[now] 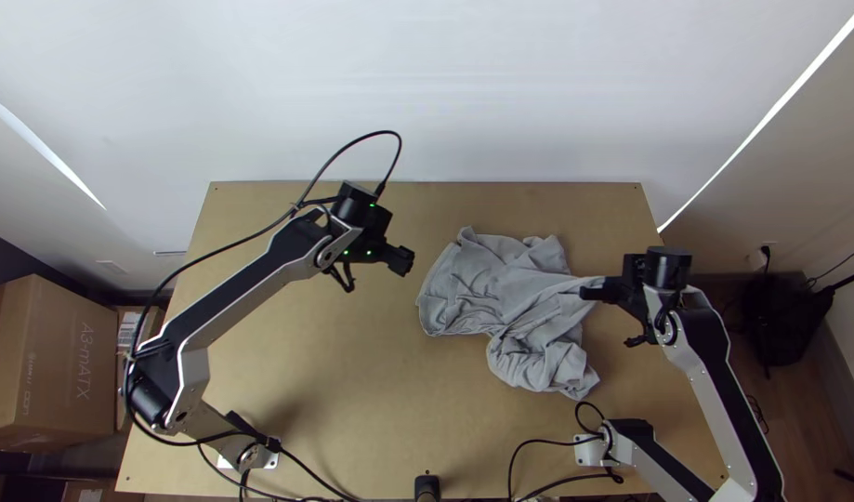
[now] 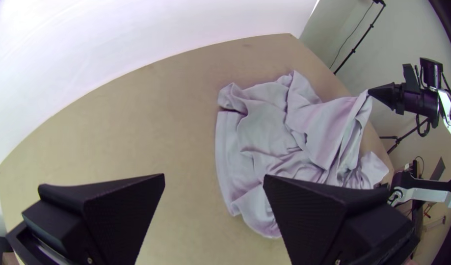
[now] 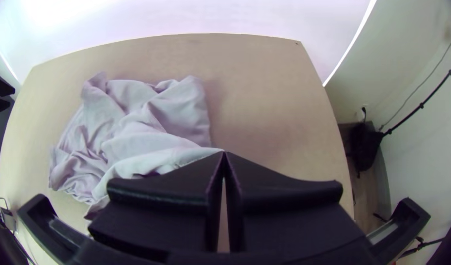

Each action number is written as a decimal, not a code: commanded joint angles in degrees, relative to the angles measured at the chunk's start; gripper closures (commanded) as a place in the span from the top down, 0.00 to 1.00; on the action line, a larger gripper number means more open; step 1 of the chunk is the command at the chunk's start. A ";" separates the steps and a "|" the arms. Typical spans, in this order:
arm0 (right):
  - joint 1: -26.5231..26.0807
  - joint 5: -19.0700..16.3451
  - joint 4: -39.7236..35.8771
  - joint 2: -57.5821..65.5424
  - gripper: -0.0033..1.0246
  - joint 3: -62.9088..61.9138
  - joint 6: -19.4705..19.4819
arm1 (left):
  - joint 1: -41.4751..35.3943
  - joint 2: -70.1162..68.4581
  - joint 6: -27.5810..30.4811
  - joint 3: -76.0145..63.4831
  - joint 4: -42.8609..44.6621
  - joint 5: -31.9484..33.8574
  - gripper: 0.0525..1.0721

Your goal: Fold the t-shirt

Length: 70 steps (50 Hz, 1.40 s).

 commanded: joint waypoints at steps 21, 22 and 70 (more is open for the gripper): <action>-7.54 -0.23 3.79 -6.98 0.02 -4.59 4.25 | -1.79 22.68 -12.26 22.13 0.77 10.39 0.94; -7.54 -0.41 3.79 -7.33 0.02 -4.41 4.95 | -1.70 23.73 -12.87 23.10 0.77 10.74 0.94; -9.82 -2.08 14.43 -19.55 0.02 -10.03 13.39 | -0.65 39.38 -19.55 36.19 9.73 12.94 0.03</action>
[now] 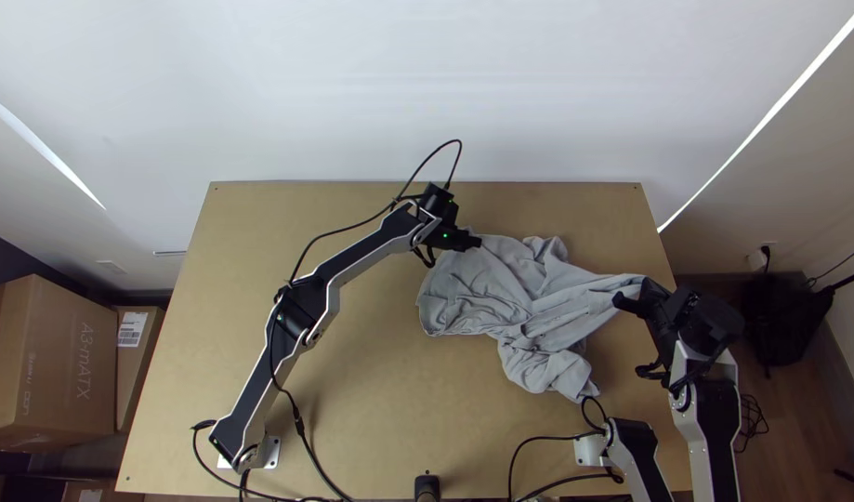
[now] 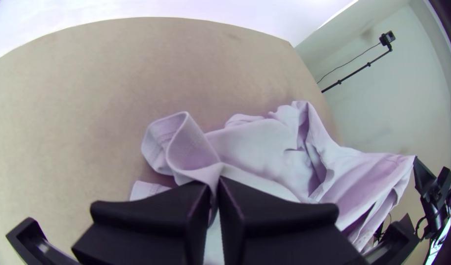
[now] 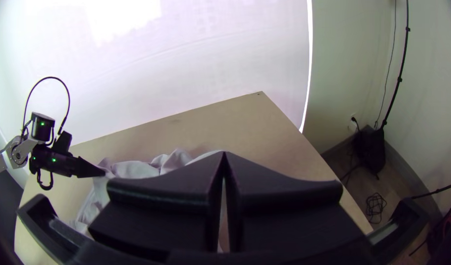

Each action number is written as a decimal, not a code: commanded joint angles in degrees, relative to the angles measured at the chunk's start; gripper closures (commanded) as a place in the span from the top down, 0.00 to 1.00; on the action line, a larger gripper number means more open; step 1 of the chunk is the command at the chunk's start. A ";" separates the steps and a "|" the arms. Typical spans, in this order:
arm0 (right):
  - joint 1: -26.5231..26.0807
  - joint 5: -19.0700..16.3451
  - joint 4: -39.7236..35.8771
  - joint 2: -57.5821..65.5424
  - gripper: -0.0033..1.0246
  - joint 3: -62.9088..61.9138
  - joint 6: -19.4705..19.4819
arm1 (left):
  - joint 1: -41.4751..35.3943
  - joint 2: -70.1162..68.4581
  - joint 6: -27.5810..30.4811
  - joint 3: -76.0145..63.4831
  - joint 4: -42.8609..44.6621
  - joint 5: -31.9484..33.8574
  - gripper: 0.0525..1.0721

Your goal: Fold the t-shirt

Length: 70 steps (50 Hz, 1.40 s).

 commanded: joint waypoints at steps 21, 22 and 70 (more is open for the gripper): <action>-1.63 -1.83 -5.32 23.75 0.02 21.15 1.83 | 15.99 -31.74 -0.20 -9.03 -4.50 0.50 0.03; -1.63 -2.35 -6.55 25.51 0.02 23.08 2.01 | 16.69 -32.97 -0.11 -9.38 -4.76 0.50 0.03; -6.29 -8.33 -26.24 43.09 0.02 38.81 1.92 | 2.37 -80.43 14.56 -68.80 -17.77 4.90 0.03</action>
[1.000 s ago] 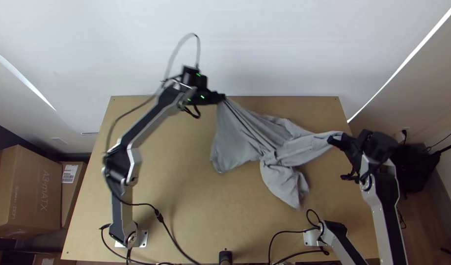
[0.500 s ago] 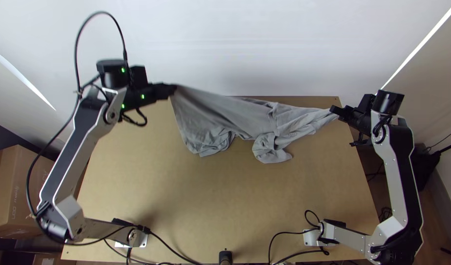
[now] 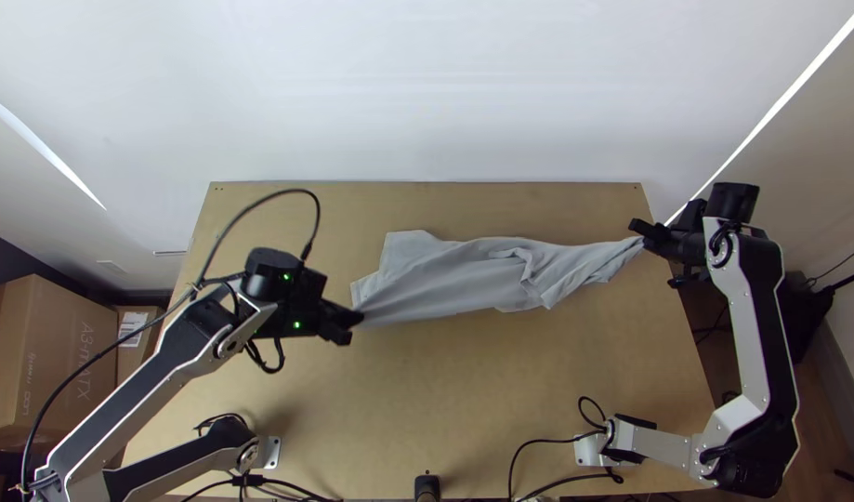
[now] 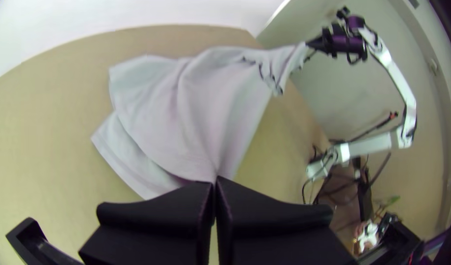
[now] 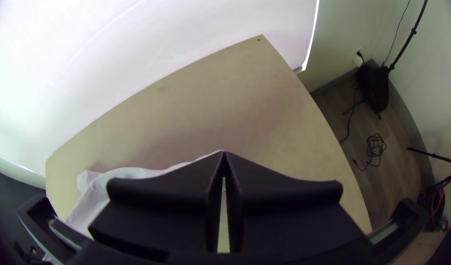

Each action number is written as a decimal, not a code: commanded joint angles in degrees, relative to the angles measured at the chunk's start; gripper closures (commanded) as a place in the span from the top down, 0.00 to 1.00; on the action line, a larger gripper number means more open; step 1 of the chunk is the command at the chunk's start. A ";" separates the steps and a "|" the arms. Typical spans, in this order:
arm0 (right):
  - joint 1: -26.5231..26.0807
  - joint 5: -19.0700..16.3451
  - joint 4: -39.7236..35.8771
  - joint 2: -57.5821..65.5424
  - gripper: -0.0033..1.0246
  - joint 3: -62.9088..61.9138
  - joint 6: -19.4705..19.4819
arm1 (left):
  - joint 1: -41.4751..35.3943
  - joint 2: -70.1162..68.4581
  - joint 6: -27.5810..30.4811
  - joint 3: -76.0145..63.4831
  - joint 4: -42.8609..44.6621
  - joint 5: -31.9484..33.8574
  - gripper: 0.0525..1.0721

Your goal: Fold the t-shirt

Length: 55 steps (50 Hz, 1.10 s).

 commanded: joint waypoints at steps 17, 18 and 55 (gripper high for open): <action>-0.30 -1.06 -4.82 3.27 0.02 -6.04 1.33 | -0.42 3.61 16.62 -3.45 -13.30 0.94 0.85; -0.39 -1.15 -4.99 3.27 0.02 -6.13 1.42 | 0.46 3.79 17.15 -2.83 -13.30 0.94 0.85; -3.55 -8.79 -5.26 1.96 0.02 -6.48 5.64 | 14.08 32.62 -1.57 10.53 1.99 13.77 0.66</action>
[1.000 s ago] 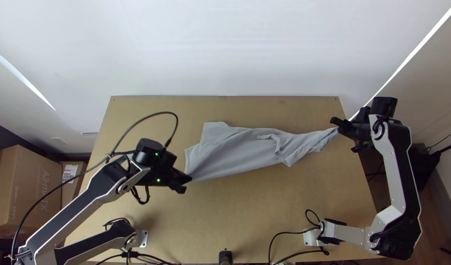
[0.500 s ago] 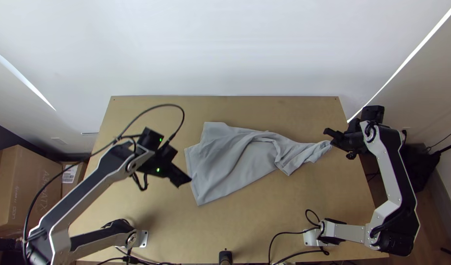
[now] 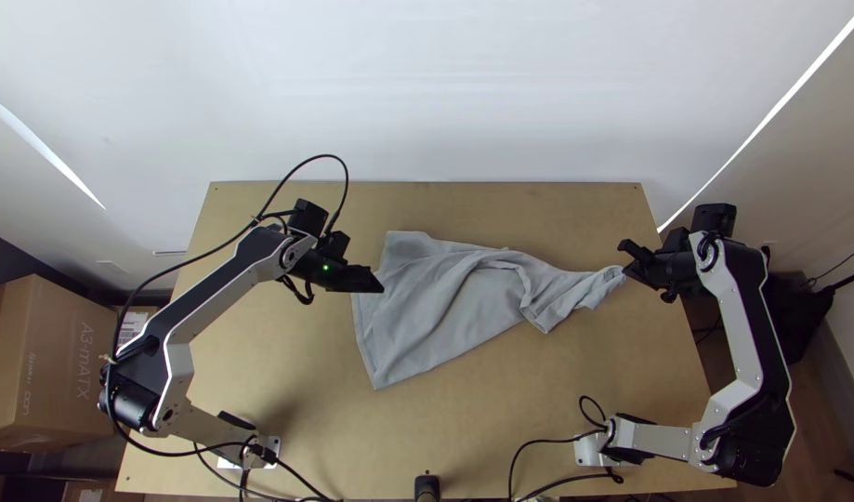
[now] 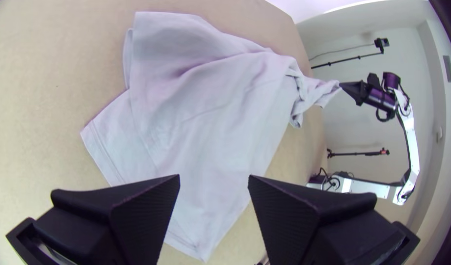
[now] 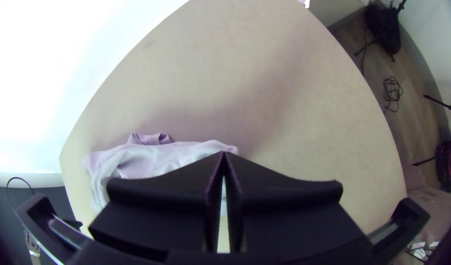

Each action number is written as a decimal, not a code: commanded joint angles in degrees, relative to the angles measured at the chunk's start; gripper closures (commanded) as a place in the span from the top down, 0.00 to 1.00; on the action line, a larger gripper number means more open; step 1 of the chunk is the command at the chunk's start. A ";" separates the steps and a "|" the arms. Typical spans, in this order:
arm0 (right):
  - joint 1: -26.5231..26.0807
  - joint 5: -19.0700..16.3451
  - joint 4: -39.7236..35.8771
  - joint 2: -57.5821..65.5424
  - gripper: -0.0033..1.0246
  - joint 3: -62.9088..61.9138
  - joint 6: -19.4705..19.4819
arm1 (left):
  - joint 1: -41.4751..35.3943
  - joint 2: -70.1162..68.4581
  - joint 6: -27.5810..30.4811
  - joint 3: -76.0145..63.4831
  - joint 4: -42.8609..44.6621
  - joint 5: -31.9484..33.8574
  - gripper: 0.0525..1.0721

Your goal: Fold the t-shirt

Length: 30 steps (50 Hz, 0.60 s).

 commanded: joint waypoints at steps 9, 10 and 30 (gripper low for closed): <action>-0.53 -0.64 -0.60 -0.89 0.02 0.23 1.95 | 2.81 3.21 -4.47 -6.61 9.66 0.79 0.67; -0.53 -0.64 -0.60 -0.80 0.02 0.23 2.12 | 2.99 3.47 -4.56 -6.87 10.01 0.79 0.67; -0.53 -0.64 -0.60 -1.15 0.02 0.05 2.48 | 1.49 7.25 -7.19 -11.53 17.92 -0.44 0.67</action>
